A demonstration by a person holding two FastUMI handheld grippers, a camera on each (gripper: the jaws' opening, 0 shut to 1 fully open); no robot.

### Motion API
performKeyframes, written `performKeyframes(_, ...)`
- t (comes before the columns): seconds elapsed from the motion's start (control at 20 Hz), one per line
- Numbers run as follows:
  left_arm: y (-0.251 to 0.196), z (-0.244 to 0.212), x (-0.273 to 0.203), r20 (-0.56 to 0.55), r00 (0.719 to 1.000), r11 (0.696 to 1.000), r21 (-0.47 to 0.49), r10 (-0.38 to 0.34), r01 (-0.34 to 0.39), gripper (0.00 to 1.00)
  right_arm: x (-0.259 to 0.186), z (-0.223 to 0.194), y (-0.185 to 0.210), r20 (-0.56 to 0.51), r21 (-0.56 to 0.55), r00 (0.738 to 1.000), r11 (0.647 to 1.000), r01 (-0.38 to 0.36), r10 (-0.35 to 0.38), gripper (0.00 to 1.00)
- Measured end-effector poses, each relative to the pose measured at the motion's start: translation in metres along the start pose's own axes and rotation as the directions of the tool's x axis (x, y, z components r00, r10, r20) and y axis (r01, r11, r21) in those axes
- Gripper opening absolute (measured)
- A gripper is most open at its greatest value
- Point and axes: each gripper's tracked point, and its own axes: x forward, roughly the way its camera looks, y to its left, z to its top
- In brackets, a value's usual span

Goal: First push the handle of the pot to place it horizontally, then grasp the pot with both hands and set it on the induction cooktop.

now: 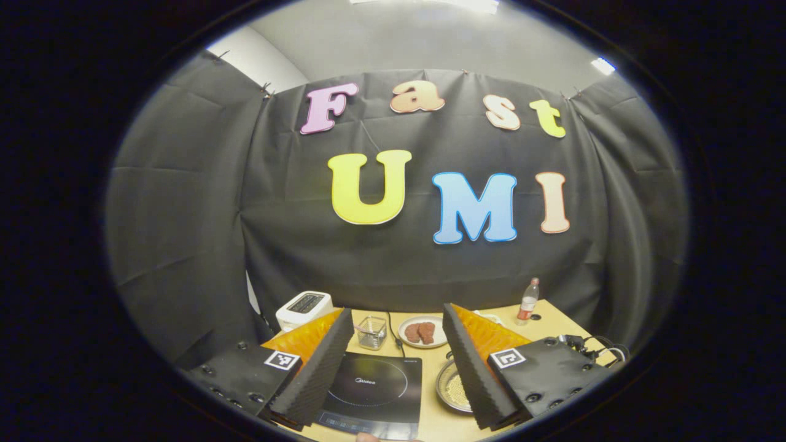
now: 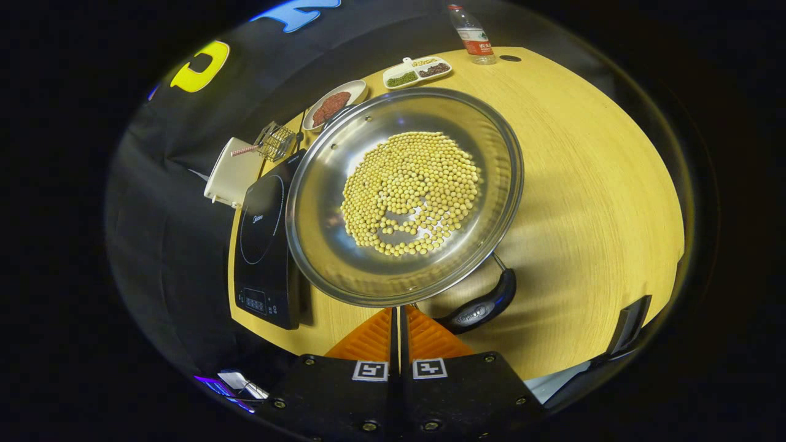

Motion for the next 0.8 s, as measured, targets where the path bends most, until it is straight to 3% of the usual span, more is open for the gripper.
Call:
performKeyframes(0.75,-0.042,-0.005,0.008,-0.017,0.999,1.0,0.016,-0.027,0.027,0.95,-0.015,0.028,-0.054,0.043,-0.024,0.994,0.995,0.097,-0.096,0.0)
performKeyframes(0.8,-0.045,-0.005,0.009,-0.018,0.999,0.999,0.018,-0.027,0.027,0.99,-0.015,0.031,-0.057,0.046,-0.027,0.994,0.994,0.104,-0.103,0.0)
